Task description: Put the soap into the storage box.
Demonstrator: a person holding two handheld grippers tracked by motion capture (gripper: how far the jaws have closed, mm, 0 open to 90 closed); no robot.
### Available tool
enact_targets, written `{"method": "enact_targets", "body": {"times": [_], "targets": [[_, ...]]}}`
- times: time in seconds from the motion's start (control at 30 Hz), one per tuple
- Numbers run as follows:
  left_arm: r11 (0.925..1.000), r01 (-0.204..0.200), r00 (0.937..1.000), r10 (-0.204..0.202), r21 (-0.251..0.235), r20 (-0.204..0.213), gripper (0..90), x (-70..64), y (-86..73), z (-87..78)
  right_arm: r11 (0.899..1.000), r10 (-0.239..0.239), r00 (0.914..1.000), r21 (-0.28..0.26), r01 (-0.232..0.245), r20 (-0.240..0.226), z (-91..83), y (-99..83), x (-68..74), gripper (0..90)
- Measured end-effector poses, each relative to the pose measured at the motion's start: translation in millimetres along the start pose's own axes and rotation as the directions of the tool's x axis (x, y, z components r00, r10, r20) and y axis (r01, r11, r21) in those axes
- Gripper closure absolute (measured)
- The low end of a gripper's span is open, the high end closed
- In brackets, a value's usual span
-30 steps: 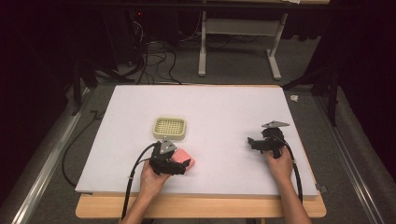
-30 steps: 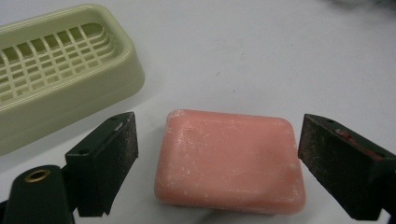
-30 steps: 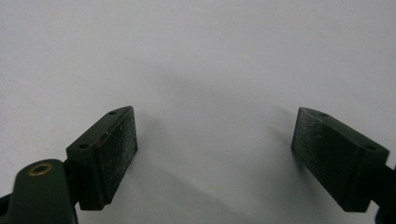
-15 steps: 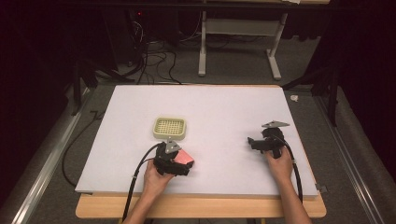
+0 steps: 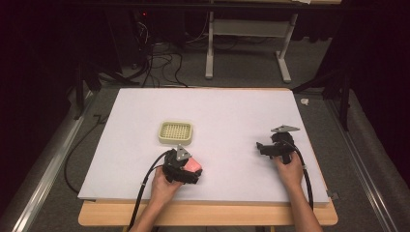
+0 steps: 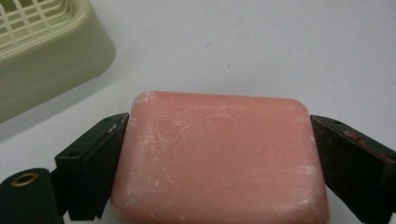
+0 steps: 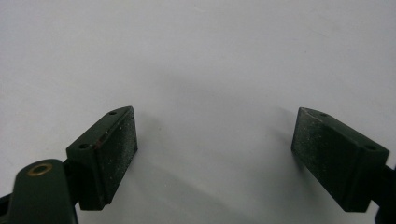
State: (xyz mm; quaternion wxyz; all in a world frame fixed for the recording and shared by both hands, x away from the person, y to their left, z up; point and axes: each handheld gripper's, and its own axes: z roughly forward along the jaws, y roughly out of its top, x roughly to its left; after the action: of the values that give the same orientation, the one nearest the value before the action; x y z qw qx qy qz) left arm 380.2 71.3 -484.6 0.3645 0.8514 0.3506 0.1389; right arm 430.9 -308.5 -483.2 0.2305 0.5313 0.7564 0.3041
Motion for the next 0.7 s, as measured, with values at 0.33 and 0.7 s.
{"method": "enact_targets", "body": {"times": [0.33,0.7], "targets": [[1.0000,0.002,1.0000,-0.002,-0.009,-0.008,12.9,-0.4,-2.6,-0.1,1.000,0.000,1.0000,0.000,0.000,0.000,0.0,0.0,0.0,14.8],[1.0000,-0.001,1.0000,0.001,-0.009,-0.010,13.7,-0.9,-2.7,-0.7,1.000,0.000,1.0000,0.000,0.000,0.000,0.0,0.0,0.0,14.8]]}}
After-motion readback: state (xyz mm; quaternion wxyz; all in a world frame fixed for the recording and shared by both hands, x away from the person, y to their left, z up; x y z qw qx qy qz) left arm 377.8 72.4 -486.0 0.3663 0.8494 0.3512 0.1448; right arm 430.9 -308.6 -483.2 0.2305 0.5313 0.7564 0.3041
